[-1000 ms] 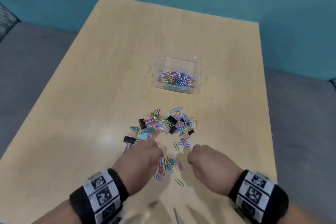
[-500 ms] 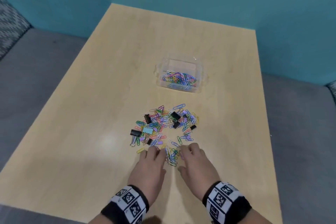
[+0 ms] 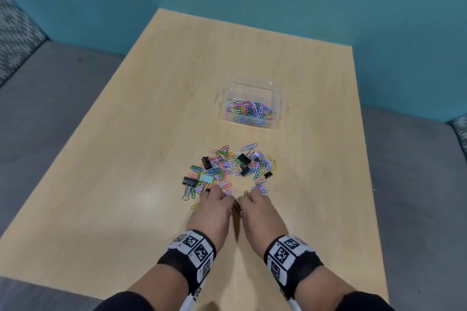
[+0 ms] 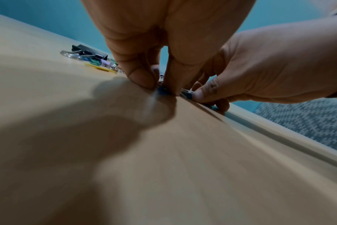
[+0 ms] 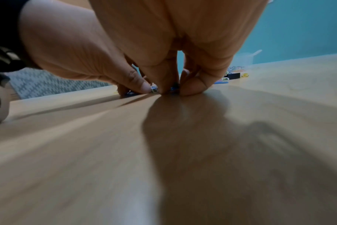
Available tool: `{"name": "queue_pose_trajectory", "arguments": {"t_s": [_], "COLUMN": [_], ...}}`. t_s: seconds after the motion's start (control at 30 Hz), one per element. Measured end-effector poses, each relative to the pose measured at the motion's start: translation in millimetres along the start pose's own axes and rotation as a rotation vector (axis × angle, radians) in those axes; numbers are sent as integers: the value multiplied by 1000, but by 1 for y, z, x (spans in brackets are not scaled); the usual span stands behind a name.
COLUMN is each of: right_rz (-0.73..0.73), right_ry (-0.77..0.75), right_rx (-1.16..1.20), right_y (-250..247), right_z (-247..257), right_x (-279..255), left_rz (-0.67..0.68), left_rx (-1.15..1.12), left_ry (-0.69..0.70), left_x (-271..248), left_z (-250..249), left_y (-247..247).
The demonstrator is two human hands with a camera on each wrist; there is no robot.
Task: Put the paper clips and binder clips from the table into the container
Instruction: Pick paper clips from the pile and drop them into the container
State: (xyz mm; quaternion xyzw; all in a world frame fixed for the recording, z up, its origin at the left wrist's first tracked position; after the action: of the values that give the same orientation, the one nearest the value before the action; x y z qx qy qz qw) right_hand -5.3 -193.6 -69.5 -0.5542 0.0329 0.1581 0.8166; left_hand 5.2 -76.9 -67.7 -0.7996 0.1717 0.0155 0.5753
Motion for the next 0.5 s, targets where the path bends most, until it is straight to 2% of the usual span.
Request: {"name": "queue_pose_trajectory", "arguments": {"t_s": [0.27, 0.5], "right_rz": [-1, 28], "right_ry": [-93, -122], "right_rx": [-124, -140], "right_y": [-3, -9], "right_z": [0, -10], "right_x": [-7, -4], "left_rz": [35, 96], "left_rx": [27, 60], "left_ry": [10, 25], "left_x": [-4, -7], "left_z": [0, 1], "left_y": [-2, -5]}}
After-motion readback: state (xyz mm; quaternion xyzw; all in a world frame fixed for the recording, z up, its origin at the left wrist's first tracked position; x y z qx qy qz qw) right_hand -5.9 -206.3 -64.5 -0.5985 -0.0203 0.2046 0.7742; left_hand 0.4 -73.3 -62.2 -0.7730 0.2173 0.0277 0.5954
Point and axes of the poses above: each hand's wrist, its own x-axis towards the middle knuckle, its own y-axis out of the palm, z = x × y, the point moved 5 cm from there along x, towards the middle knuckle, and after that the axes turned 2 degrees about -z, right-handed, at the moved point
